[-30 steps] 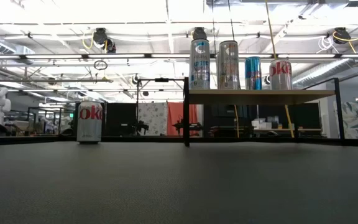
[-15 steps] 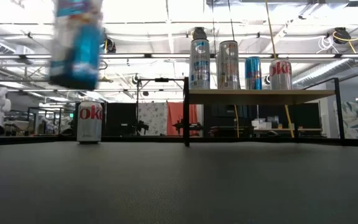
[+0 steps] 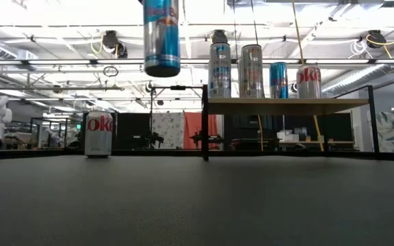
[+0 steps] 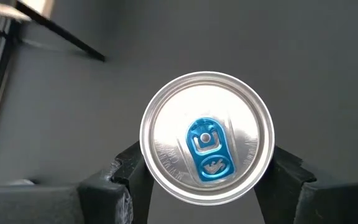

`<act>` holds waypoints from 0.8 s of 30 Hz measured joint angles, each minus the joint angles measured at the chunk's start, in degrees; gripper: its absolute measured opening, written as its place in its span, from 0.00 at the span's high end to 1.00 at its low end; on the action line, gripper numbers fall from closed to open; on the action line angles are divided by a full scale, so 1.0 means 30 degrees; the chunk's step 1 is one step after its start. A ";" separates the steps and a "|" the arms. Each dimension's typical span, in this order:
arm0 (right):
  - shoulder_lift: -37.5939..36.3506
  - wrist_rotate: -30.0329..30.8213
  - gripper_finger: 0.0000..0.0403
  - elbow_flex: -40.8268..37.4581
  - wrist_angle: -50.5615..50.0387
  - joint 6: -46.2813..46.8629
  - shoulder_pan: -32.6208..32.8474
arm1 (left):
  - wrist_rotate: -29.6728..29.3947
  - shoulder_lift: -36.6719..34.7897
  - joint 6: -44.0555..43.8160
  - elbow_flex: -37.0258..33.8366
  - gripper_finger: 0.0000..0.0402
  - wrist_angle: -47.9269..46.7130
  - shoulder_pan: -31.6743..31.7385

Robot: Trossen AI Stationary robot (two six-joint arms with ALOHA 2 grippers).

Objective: Place canned beverage on shelf
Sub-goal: Put the blue soda can on the shelf aligned with the other blue soda can

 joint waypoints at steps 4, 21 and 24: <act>0.0000 -0.0268 0.49 0.0000 -0.0581 -0.0135 0.0270 | 0.0025 0.0000 0.1660 0.0073 0.48 0.1359 0.0631; 0.0759 0.1622 0.49 0.0015 -0.3836 -0.1203 0.0918 | 0.0240 0.0000 0.8055 0.0080 0.47 0.7122 0.2462; 0.1062 0.1665 0.49 0.0015 -0.3678 -0.2446 0.0918 | 0.1015 0.0000 0.8521 0.0080 0.47 0.7929 0.2829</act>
